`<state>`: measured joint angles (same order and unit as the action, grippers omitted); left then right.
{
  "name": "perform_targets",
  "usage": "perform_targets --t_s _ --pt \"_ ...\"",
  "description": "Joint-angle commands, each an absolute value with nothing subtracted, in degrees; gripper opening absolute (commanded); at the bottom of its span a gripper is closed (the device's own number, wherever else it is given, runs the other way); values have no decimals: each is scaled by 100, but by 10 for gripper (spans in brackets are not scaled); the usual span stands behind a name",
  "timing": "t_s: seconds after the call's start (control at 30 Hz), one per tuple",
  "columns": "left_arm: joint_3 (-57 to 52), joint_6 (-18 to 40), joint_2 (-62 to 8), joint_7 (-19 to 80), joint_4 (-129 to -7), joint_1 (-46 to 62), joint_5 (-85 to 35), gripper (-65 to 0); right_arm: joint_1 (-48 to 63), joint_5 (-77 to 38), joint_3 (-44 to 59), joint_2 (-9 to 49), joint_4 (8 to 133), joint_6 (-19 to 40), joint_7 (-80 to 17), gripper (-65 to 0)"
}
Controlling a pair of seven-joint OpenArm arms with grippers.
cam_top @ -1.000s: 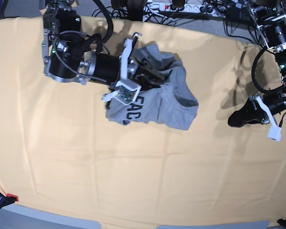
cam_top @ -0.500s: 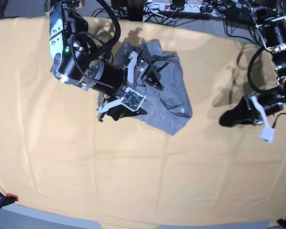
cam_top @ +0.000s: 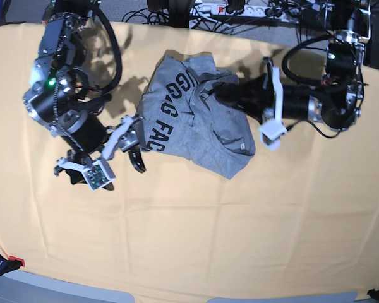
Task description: Layout the t-shirt on the table in an organized manner, then fold the t-shirt properly
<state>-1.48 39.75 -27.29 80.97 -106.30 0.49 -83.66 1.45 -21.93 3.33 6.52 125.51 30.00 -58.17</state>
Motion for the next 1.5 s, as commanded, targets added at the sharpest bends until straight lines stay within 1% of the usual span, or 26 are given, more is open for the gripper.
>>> perform_targets --t_s 0.0,0.03,0.07,0.1,0.17,0.2,0.23,0.27,0.63,0.7,0.77,0.8,0.87,0.93,1.03,1.17,1.23,1.37,1.47 --pt "-167 4000 -2792 8000 -10726 38 -8500 -650 49 -2316 423 707 12632 3004 -5662 -217" --pt "-145 4000 -2792 8000 -10724 86 -8500 -650 49 -2322 493 760 12632 3002 -5655 -217" --pt "-145 4000 -2792 8000 -10724 132 -8500 -615 49 -2342 539 808 12632 3002 -5658 -217" --pt "-145 4000 -2792 8000 -10724 148 -8500 -545 49 -2379 569 867 12630 3000 -5658 -217" --pt "-145 4000 -2792 8000 -10724 141 -8414 -372 49 -2377 574 976 12630 2995 -5658 -217" --pt "-145 4000 -2792 8000 -10724 141 -8283 -296 49 -2381 574 1011 12630 2998 -5658 -217" --pt "-145 4000 -2792 8000 -10724 145 -8106 -247 49 -2379 574 1055 12630 2995 -5658 -217" --pt "-145 4000 -2792 8000 -10724 145 -7933 -229 49 -2379 574 1083 12630 2995 -5658 -217" --pt "-137 4000 -2792 8000 -10724 167 -6932 -231 51 -2397 567 1116 12630 2936 -5658 -217" --pt "-82 4000 -2792 8000 -10718 226 -6722 -258 49 -2399 567 1118 12630 2936 -5658 -217" --pt "67 4000 -2792 8000 -10652 231 -6598 -322 47 -2401 567 1116 12630 2936 -5649 -217" --pt "158 4000 -2792 8000 -10613 235 -6547 -369 47 -2399 567 1116 12630 2936 -5651 -217" --pt "351 4000 -2792 7964 -10558 231 -6377 -496 49 -2399 567 1116 12630 2936 -5655 -217" --pt "499 4000 -2792 7797 -10558 226 -6167 -646 49 -2397 567 1118 12630 2939 -5658 -217" --pt "554 4000 -2777 7710 -10562 187 -5981 -650 49 -2390 567 1120 12626 2941 -5660 -217" --pt "329 4000 -2779 7747 -10593 176 -6141 -650 51 -2355 567 1133 12621 2985 -5675 -217" --pt "126 4000 -2781 8000 -10630 174 -6449 -650 51 -2357 567 1133 12595 3002 -5675 -217" --pt "-362 4000 -2912 8000 -10689 178 -7271 -650 47 -2480 567 1129 12346 3002 -5651 -217" --pt "-727 4000 -3118 8000 -10689 176 -7822 -650 45 -2578 567 1129 12022 3249 -5649 -217"
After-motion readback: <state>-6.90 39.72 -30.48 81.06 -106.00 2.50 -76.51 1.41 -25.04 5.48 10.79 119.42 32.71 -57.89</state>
